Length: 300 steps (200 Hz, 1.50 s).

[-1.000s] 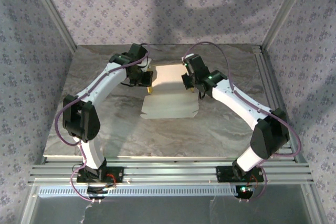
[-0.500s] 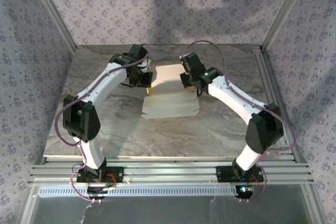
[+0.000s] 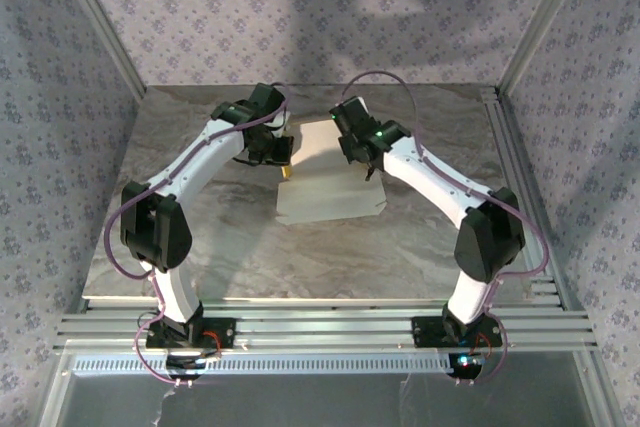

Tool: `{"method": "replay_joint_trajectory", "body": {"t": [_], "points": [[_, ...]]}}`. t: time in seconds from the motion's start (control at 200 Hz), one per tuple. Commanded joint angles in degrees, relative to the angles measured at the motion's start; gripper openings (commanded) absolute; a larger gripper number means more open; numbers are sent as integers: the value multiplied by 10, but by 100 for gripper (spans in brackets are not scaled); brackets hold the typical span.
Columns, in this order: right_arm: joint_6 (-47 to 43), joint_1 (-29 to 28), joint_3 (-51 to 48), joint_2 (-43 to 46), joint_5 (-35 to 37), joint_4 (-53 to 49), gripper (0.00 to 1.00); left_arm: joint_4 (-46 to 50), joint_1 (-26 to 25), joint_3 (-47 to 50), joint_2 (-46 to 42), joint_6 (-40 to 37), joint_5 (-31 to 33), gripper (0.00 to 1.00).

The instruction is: Fold the paper box

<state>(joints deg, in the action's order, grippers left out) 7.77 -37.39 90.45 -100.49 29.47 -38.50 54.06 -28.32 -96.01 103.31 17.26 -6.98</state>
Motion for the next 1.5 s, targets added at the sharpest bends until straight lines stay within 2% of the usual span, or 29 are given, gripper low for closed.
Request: {"method": "replay_joint_trajectory", "body": {"t": [0.0,0.22,0.375,0.625,1.039,1.169,1.299,1.394,1.494], "points": [[-10,-19,32,-23,79,-51,0,23,-12,-26,-2,-9,4,0],[21,-43,66,-55,173,-96,0,22,-15,-28,5,-3,17,0],[30,-46,72,-65,197,-106,0,23,-14,-27,5,-3,23,0],[27,-36,50,-43,130,-76,0,19,-14,-25,2,-3,22,0],[7,-46,74,-72,214,-107,0,19,-15,-26,1,-1,23,0],[14,-35,51,-56,162,-87,0,17,-16,-25,0,0,21,0],[21,-15,16,-20,62,-50,0,12,-16,-22,-1,1,19,0],[18,-7,-3,3,-1,-29,16,10,-17,-22,1,3,17,0],[13,-7,-3,7,-9,-30,23,6,-17,-22,3,3,10,0]]}}
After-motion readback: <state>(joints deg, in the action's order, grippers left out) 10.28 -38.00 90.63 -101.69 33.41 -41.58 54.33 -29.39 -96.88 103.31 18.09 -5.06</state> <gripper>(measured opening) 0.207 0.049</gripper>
